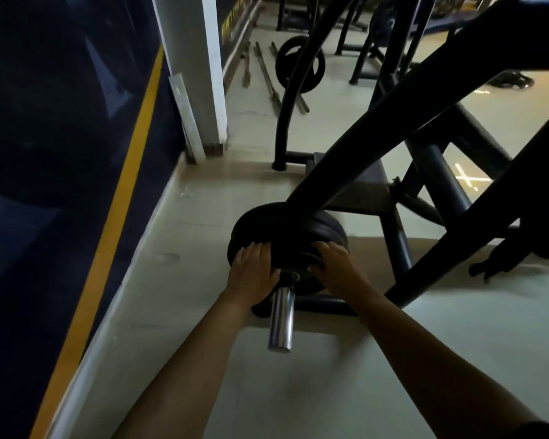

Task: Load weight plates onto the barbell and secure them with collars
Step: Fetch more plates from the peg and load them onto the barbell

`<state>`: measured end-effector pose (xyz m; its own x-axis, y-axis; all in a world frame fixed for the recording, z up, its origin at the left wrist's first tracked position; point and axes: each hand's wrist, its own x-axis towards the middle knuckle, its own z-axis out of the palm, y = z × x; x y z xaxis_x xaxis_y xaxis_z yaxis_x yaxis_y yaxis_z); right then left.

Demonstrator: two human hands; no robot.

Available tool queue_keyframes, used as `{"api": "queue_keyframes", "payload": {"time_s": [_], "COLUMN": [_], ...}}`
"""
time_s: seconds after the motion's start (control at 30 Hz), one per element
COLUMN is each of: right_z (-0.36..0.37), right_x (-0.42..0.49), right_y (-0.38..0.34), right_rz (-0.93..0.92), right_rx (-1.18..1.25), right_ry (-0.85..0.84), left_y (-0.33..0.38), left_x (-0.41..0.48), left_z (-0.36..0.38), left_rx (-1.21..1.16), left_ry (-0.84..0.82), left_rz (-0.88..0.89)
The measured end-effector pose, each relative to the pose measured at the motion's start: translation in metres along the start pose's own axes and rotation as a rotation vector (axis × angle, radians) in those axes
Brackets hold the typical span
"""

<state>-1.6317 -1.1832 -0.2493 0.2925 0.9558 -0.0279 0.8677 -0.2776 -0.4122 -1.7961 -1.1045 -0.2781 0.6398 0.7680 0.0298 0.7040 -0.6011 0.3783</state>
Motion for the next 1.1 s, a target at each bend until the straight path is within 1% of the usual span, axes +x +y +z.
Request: {"api": "queue_keyframes", "payload": {"time_s": [0.07, 0.23, 0.3, 0.4, 0.47, 0.53, 0.63, 0.73, 0.97, 1.1], "right_z": [0.015, 0.040, 0.042, 0.043, 0.044, 0.047, 0.051, 0.051, 0.058, 0.062], "right_x": [0.006, 0.013, 0.015, 0.017, 0.016, 0.013, 0.003, -0.011, -0.070, -0.104], "right_y": [0.004, 0.008, 0.012, 0.013, 0.011, 0.010, 0.010, 0.005, -0.010, -0.012], "right_rz": [0.040, 0.083, 0.067, 0.071, 0.100, 0.092, 0.060, 0.066, 0.055, 0.045], "right_rx": [0.004, 0.079, 0.032, -0.042, 0.018, 0.059, 0.065, 0.103, 0.136, 0.177], "right_ry": [0.000, 0.112, 0.090, 0.001, -0.044, -0.043, -0.026, -0.025, -0.106, -0.108], "left_y": [-0.009, -0.021, -0.027, -0.032, -0.033, -0.033, -0.035, -0.033, -0.023, -0.008], "left_x": [0.006, 0.019, 0.022, 0.020, 0.015, 0.007, 0.000, -0.013, -0.086, -0.114], "left_z": [0.011, 0.023, 0.025, 0.022, 0.019, 0.018, 0.019, 0.021, 0.032, 0.023], "left_rx": [-0.034, -0.173, -0.207, -0.263, -0.316, -0.362, -0.374, -0.342, -0.364, -0.345], "left_ry": [-0.012, 0.014, 0.017, -0.021, -0.040, -0.068, -0.062, -0.065, -0.060, -0.087], "left_rz": [-0.017, -0.013, 0.000, 0.034, 0.065, 0.060, 0.063, 0.080, 0.014, -0.010]}}
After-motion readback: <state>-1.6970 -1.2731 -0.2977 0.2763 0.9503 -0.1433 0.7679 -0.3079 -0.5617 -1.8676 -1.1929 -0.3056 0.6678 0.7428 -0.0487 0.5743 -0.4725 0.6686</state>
